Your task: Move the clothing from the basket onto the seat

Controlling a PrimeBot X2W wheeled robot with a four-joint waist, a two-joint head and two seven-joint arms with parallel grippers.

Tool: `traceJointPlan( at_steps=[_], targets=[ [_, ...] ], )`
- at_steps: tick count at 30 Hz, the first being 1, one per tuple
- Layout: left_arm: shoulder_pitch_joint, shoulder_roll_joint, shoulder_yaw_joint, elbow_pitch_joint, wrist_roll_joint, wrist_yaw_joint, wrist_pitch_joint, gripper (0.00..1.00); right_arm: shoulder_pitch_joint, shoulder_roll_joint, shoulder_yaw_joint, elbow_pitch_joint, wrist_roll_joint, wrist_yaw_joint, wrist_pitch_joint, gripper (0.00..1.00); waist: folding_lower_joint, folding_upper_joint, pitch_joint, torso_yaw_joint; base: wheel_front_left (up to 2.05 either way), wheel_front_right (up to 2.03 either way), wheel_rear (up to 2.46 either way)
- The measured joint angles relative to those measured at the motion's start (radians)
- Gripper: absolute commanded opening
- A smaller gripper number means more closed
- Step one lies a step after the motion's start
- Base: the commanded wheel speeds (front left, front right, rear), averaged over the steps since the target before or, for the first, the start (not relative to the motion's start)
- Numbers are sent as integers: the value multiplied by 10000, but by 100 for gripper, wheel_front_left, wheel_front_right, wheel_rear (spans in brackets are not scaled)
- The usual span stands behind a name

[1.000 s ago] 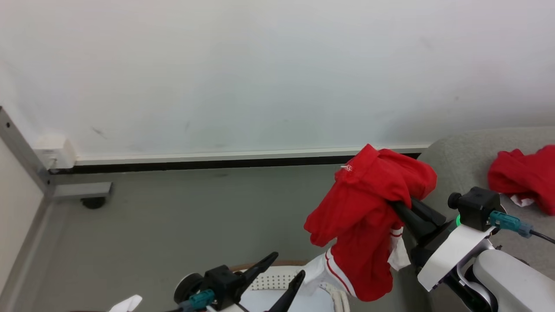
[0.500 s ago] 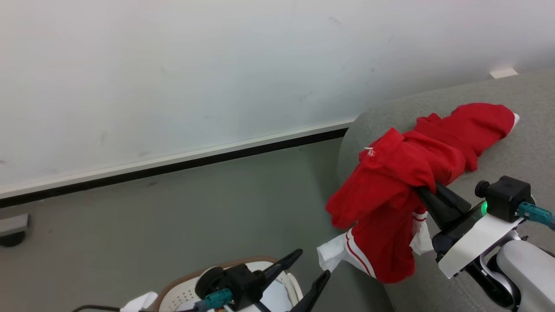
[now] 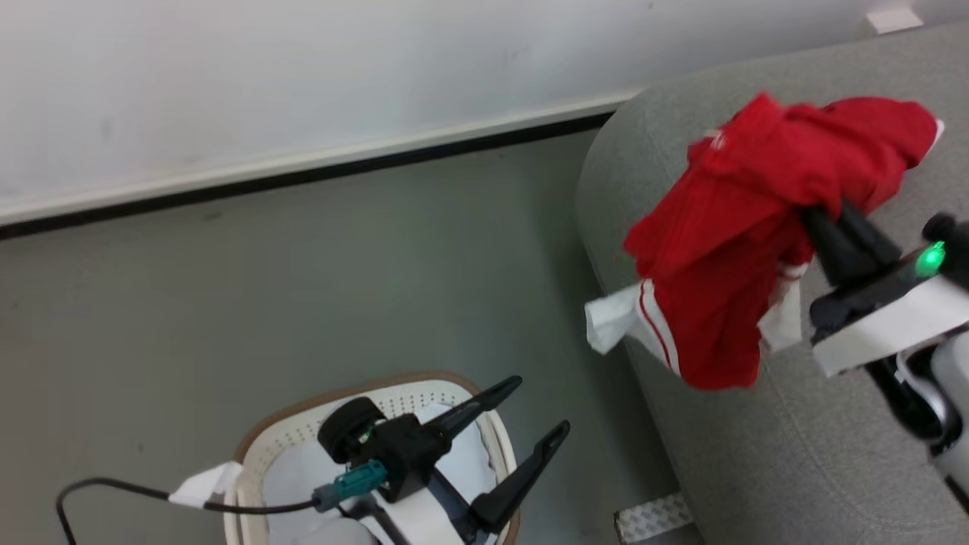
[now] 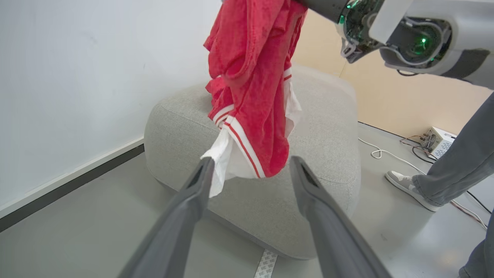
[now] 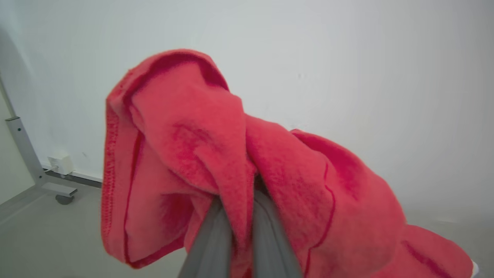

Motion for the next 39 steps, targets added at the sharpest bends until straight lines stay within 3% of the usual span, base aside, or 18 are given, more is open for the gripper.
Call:
traceJointPlan(
  at_steps=[12, 20, 24, 32, 33, 35, 39],
  targets=[
    [-1164, 1381, 407, -1509, 301, -251, 520, 100, -3192, 529, -5605, -560, -2117, 0, 2428, 0, 1, -1, 2784, 481, 0, 0, 0],
    [-1538, 1992, 857, -2203, 247, -249, 625, 100, -4465, 629, -9524, -234, -4383, -2, 3710, 0, 1, -1, 4365, 814, 0, 0, 0],
    [-1501, 2219, 984, -2249, 182, -228, 560, 100, -4004, 1068, -11430, 63, -5453, -2, 3776, 0, 1, -2, 4825, 1035, 0, 0, 0],
    [-1020, 2460, 1053, -2174, -33, 8, 408, 100, -2372, 2986, -14168, 1329, -6470, -2, 2439, 0, 0, -2, 4791, 1169, 0, 0, 0],
    [-935, 2476, 1066, -2167, -65, 33, 397, 100, -2205, 3150, -14289, 1522, -6548, -2, 2266, 26, 0, -1, 4738, 1147, 0, 0, 0],
    [-796, 2489, 1070, -2169, -119, 121, 385, 100, -1922, 3384, -14556, 1916, -6640, -2, 1990, 100, 0, -1, 4614, 1103, 0, 0, 0],
    [-629, 2479, 1058, -2146, -201, 270, 378, 100, -1541, 3547, -14567, 2468, -6594, -2, 1348, 100, 0, -1, 4269, 997, 0, 0, 0]
  ],
)
